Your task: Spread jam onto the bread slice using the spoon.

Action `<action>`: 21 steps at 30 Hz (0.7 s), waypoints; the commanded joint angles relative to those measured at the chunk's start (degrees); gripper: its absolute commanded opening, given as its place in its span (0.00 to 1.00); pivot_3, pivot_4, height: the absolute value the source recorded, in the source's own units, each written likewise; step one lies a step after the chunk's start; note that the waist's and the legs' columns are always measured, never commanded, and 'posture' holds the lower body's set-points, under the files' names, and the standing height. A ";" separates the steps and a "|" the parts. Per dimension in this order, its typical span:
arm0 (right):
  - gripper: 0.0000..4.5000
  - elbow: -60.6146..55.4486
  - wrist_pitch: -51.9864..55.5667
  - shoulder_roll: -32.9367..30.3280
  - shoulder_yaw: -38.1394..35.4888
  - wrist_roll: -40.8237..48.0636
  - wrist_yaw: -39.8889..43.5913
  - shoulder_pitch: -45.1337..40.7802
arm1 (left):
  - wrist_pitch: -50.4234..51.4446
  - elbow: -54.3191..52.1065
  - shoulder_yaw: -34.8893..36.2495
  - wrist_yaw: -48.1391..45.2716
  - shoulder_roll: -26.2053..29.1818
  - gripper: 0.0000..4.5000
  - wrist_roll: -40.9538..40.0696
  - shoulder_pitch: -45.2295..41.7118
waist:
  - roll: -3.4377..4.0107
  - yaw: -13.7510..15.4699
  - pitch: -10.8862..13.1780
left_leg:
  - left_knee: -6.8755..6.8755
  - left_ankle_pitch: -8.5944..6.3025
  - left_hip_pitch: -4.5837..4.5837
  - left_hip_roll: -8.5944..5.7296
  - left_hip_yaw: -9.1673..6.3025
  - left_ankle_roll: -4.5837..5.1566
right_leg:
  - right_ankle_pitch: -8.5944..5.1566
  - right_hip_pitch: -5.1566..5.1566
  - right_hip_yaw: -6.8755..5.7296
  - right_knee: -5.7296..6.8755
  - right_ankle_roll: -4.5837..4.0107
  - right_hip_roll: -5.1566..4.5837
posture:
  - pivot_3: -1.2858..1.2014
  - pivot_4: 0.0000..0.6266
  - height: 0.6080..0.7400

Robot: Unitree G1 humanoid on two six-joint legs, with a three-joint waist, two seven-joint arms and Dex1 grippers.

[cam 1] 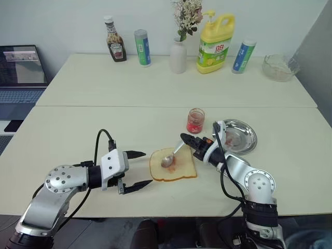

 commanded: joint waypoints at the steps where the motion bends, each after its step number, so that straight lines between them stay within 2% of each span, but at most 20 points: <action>1: 0.00 0.95 -2.31 1.14 -0.68 -0.26 -0.07 -1.80 | -1.48 0.24 1.89 -0.21 0.79 1.00 0.01 -0.45 | 0.00 0.00 0.00 | 0.00 0.00 0.00 0.00 0.01 0.00 | 0.00 0.00 0.00 0.00 0.00 0.00 | 0.52 0.24 1.00; 6: 0.00 1.20 -1.28 0.64 -0.08 0.05 0.60 -1.74 | -1.96 0.74 1.73 -0.23 0.76 1.00 0.14 -0.52 | 0.00 0.04 0.00 | 0.00 0.00 -0.02 -0.01 0.01 0.00 | 0.00 0.00 0.00 -0.01 -0.01 -0.03 | 0.52 0.24 1.00; 11: 0.00 -4.75 5.08 -4.94 -1.66 6.08 0.59 3.02 | -2.45 0.72 1.45 -0.18 0.51 1.00 0.15 -0.24 | 0.00 0.31 0.00 | -0.03 0.00 -0.02 -0.02 -0.01 0.00 | 0.00 0.00 -0.02 -0.02 -0.01 -0.05 | 0.52 0.24 1.00; 14: 0.00 -4.48 4.19 -6.20 -2.43 5.18 -0.68 3.49 | -2.40 0.83 1.00 -0.12 0.28 1.00 0.23 -0.70 | 0.00 0.31 0.00 | -0.02 0.00 0.00 -0.03 0.02 0.00 | 0.00 0.00 0.01 -0.01 -0.01 -0.05 | 0.52 0.24 1.00; 21: 0.00 -0.43 -2.14 -2.66 -4.63 2.28 -4.13 1.61 | -2.27 0.68 0.10 -0.25 0.00 1.00 0.51 -1.40 | 0.00 0.29 0.00 | -0.02 0.00 0.02 0.02 0.02 0.00 | -0.01 0.00 0.01 0.00 0.00 0.03 | 0.52 0.24 1.00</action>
